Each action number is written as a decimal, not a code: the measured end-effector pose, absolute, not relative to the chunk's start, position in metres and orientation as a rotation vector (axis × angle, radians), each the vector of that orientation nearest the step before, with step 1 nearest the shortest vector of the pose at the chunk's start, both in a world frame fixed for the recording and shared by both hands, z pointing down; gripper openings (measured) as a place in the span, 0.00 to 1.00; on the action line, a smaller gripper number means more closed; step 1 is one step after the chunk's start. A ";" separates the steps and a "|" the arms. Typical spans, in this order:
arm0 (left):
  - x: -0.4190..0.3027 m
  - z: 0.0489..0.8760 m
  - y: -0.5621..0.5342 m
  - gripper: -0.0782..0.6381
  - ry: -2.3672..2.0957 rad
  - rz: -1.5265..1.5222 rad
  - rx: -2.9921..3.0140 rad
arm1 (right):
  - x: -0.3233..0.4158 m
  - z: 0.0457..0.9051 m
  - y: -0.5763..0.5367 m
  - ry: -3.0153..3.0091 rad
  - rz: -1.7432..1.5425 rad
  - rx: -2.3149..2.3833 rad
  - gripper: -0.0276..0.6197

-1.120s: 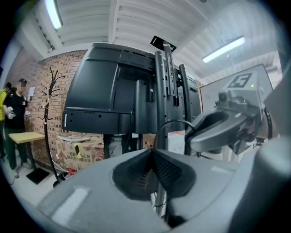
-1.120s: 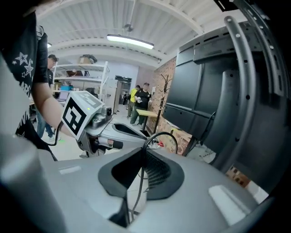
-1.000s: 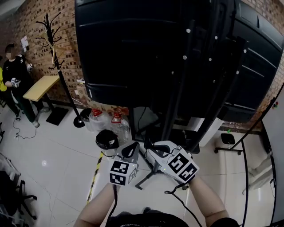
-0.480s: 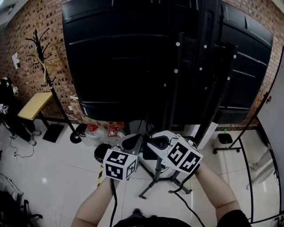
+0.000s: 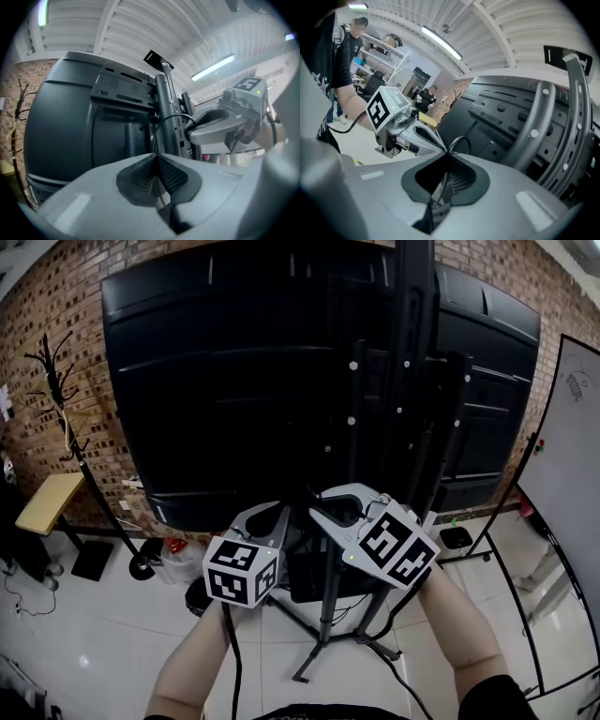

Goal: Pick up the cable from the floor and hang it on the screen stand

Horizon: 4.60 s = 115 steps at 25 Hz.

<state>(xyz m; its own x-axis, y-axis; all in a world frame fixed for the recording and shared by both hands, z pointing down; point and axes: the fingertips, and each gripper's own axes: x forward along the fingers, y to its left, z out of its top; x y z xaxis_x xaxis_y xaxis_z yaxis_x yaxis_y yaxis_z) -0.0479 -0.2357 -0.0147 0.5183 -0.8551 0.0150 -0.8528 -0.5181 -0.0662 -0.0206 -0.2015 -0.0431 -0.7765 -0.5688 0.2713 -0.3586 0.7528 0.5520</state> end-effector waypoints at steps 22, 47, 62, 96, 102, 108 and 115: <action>-0.008 -0.191 -0.274 0.12 1.281 0.125 -2.614 | 0.016 -0.234 -0.247 -2.531 -0.907 1.051 0.08; 0.013 -0.230 -0.298 0.11 1.307 0.157 -2.588 | 0.124 -0.292 -0.308 -2.538 -0.673 1.421 0.08; 0.005 -0.228 -0.300 0.12 1.344 0.175 -2.559 | 0.121 -0.200 -0.312 -2.543 -0.469 1.370 0.08; -0.008 -0.188 -0.246 0.12 1.340 0.205 -2.341 | 0.111 -0.115 -0.287 -2.610 -0.573 1.631 0.15; -0.017 -0.153 -0.243 0.12 1.396 0.206 -2.411 | 0.112 -0.097 -0.263 -2.638 -0.559 1.634 0.14; -0.024 -0.110 -0.236 0.12 1.445 0.199 -2.480 | 0.103 -0.092 -0.217 -2.721 -0.593 1.679 0.08; -0.041 -0.064 -0.232 0.12 1.533 0.238 -2.577 | 0.094 -0.075 -0.195 -2.771 -0.555 1.723 0.05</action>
<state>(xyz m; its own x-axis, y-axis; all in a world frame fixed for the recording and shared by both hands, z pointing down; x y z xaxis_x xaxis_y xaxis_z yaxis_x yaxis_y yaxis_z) -0.0414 -0.2316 -0.0644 0.4706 -0.8588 -0.2028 -0.8798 -0.4741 -0.0340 0.0939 -0.1946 -0.0747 -0.4479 -0.8373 -0.3135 -0.8935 0.4063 0.1915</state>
